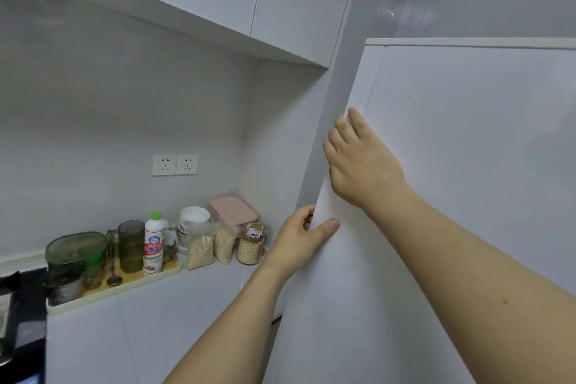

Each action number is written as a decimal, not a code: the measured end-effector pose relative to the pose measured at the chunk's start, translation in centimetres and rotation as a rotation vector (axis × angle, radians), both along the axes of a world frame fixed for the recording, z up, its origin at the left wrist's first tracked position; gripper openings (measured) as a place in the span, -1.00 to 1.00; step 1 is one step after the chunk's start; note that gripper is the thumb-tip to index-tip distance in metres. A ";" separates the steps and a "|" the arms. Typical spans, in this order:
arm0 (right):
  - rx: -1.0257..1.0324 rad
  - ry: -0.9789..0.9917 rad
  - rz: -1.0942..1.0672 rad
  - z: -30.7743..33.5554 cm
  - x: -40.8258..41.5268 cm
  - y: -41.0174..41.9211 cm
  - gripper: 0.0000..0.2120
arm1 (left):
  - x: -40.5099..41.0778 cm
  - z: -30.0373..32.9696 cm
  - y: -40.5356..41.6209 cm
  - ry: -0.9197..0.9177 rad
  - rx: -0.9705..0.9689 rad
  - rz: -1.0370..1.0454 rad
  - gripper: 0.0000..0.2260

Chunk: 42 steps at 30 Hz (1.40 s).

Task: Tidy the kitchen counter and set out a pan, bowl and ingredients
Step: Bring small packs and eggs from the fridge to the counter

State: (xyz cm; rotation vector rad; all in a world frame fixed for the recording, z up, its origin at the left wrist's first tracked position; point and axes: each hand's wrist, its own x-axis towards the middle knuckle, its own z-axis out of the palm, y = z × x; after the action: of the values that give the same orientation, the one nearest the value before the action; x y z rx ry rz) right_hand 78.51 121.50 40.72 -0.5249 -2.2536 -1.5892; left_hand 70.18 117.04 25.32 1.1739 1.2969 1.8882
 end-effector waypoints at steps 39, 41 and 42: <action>-0.010 0.082 0.640 -0.9 8.1 -29.8 -0.77 | 7.8 0.1 -36.5 0.276 -0.043 0.312 -0.87; -0.018 0.082 0.663 -0.9 9.0 -30.9 -0.78 | 8.5 0.3 -37.8 0.285 -0.049 0.316 -0.89; -0.017 0.085 0.675 -0.9 9.6 -31.6 -0.78 | 9.0 0.3 -38.6 0.293 -0.051 0.310 -0.89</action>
State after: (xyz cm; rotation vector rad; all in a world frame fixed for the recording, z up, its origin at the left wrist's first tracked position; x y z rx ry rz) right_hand 88.07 89.87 39.82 0.1633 -2.0624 -1.1702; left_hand 79.20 78.39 25.66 1.3216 1.7630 1.9302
